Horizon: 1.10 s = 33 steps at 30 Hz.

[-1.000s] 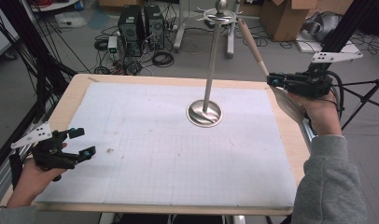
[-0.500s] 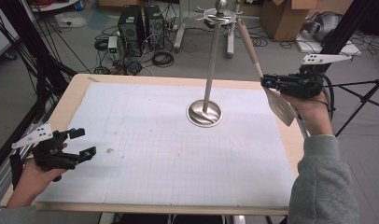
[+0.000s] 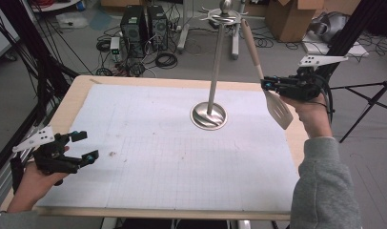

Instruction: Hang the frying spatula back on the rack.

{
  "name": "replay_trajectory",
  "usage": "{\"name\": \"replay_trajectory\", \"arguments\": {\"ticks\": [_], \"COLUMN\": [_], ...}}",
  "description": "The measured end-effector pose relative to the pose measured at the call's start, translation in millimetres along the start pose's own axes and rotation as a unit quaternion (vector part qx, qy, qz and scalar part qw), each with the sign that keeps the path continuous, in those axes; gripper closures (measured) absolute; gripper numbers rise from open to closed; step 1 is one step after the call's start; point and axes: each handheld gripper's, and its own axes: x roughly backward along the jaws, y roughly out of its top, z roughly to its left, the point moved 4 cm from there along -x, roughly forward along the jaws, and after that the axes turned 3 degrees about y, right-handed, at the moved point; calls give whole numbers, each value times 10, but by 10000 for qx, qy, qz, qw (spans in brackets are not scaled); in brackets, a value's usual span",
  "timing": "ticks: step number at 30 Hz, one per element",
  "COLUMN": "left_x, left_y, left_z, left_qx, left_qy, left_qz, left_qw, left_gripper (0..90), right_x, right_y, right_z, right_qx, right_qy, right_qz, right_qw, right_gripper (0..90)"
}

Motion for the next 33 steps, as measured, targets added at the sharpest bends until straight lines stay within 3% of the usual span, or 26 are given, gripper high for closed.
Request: {"name": "replay_trajectory", "arguments": {"ticks": [4, 33], "left_x": [9, 28], "left_y": [2, -2], "left_z": [13, 2], "left_qx": [43, 43], "left_qy": [26, 37], "left_qz": [-47, -55], "left_qw": [10000, 10000], "left_gripper": [52, 53], "right_x": [-50, -490], "right_y": [0, -65], "right_z": [0, 2], "right_qx": [14, -43], "right_qy": [-114, -183], "right_qz": [34, 125], "right_qw": [9999, 9997], "right_gripper": [773, 774]}}
